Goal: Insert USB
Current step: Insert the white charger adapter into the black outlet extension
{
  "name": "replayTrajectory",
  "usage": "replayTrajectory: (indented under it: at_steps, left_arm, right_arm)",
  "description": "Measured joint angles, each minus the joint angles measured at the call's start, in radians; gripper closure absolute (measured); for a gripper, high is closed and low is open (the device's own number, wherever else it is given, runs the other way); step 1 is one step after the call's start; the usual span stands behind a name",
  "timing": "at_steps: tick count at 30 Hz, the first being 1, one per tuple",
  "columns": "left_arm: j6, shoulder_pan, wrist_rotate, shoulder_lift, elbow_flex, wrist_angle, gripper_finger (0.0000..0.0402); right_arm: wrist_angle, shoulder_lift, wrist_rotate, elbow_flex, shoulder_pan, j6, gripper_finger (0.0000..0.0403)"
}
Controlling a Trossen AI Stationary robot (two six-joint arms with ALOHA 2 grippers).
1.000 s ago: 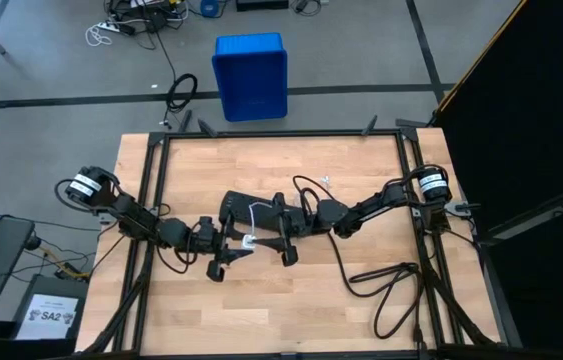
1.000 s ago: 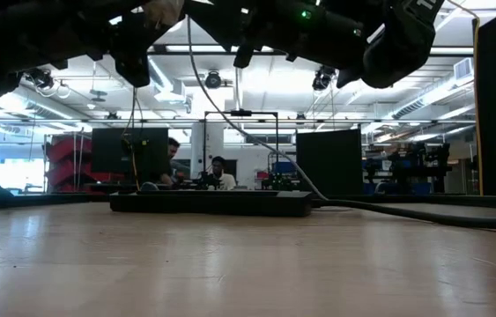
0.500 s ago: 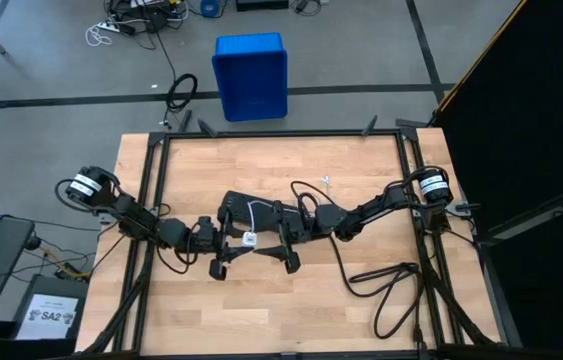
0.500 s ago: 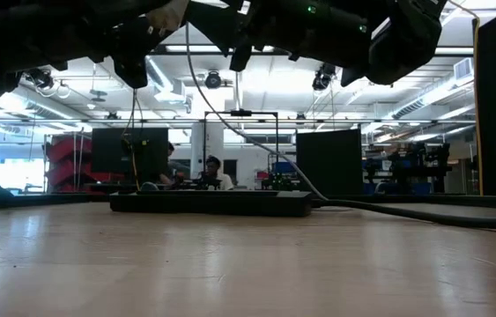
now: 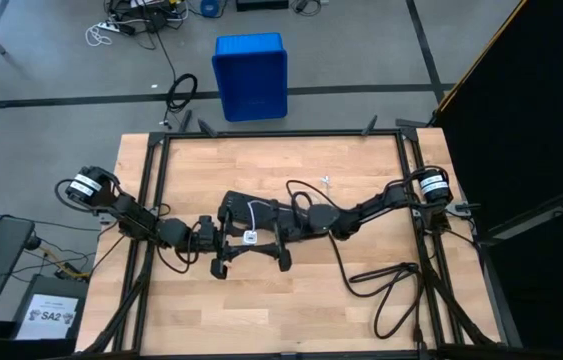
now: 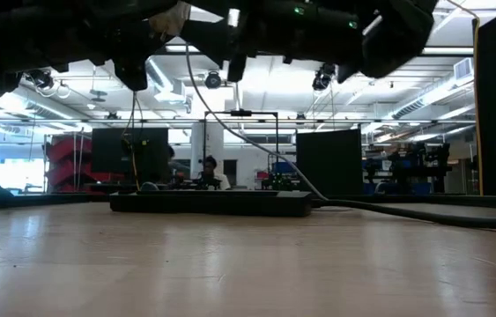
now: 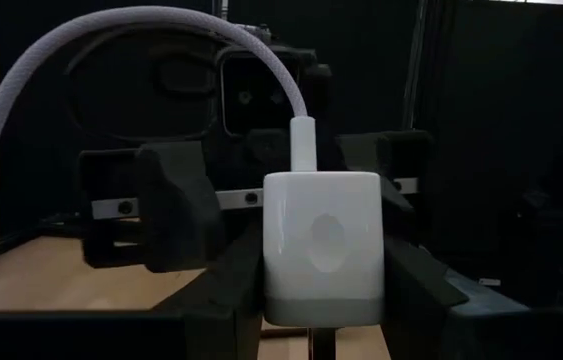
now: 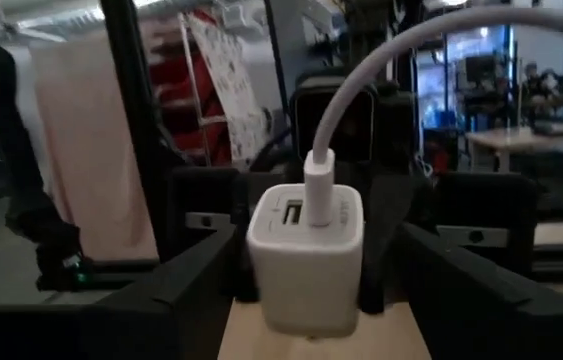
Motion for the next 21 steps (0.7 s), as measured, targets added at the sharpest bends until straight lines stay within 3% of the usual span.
replayTrajectory:
  at_steps: [4,21]
  left_arm:
    - [0.001,-0.002,0.007,-0.001,-0.002,-0.003,0.0275]
    - [-0.002,-0.002,0.001,-0.002,0.002,0.009,0.0275]
  right_arm:
    - [-0.097,0.0,0.0,0.061,0.003,-0.051,0.017]
    - [-0.035,0.002,0.006,0.057,0.006,-0.021,0.0192]
